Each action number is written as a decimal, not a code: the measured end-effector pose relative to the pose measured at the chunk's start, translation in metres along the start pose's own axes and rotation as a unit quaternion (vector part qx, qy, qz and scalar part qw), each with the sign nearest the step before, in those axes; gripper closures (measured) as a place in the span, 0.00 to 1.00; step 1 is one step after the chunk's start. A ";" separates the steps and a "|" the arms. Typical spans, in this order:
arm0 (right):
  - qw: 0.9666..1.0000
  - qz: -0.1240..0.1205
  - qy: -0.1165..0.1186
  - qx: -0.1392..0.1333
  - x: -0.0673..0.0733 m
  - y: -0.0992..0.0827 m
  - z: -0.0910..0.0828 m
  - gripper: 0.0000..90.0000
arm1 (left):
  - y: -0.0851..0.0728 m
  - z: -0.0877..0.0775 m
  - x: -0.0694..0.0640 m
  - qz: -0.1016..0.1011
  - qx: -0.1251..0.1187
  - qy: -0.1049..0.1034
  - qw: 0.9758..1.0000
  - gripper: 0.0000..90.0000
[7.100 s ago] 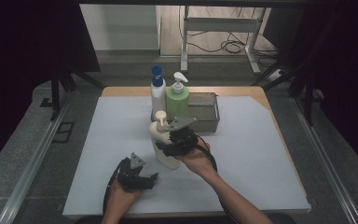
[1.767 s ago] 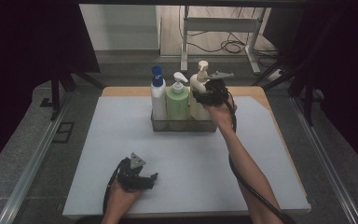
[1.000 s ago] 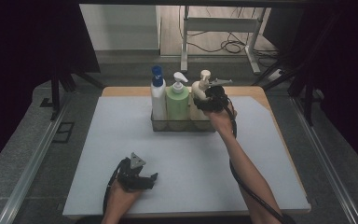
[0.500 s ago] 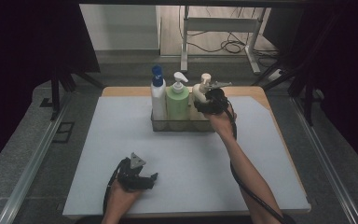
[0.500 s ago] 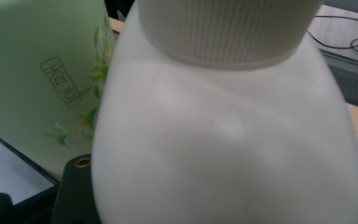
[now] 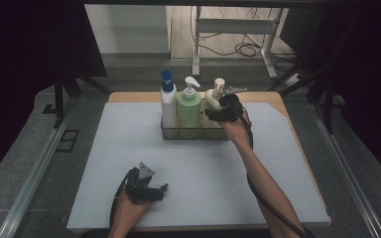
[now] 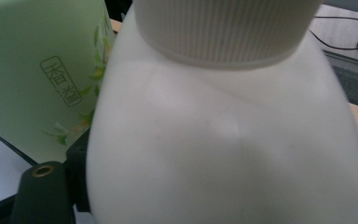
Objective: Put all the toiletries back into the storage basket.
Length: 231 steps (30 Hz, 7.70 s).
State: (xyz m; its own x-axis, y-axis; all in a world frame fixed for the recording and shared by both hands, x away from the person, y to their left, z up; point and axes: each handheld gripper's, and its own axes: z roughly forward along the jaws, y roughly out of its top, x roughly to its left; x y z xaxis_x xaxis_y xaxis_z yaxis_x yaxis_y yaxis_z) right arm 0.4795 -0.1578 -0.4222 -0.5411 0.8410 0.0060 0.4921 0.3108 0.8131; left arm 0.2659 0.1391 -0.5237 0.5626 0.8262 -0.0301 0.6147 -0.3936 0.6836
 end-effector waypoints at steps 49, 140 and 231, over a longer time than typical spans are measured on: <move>0.998 0.029 0.024 0.048 -0.050 -0.033 -0.036 0.95 | 0.000 0.000 0.000 0.001 0.000 0.001 1.000 0.14; 0.992 0.019 0.078 0.098 -0.019 -0.034 0.008 0.99 | 0.000 0.000 0.000 0.000 0.000 0.001 1.000 0.14; 0.991 -0.100 0.076 0.043 -0.012 -0.082 -0.103 0.00 | 0.000 0.000 -0.001 -0.001 -0.003 0.003 1.000 0.14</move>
State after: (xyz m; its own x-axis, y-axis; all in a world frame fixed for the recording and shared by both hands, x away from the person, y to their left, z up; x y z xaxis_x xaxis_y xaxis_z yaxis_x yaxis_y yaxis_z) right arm 0.3758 -0.2387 -0.4289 -0.7265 0.6848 -0.0572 0.4175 0.5060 0.7547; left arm 0.2651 0.1383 -0.5240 0.5590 0.8287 -0.0272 0.6119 -0.3902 0.6880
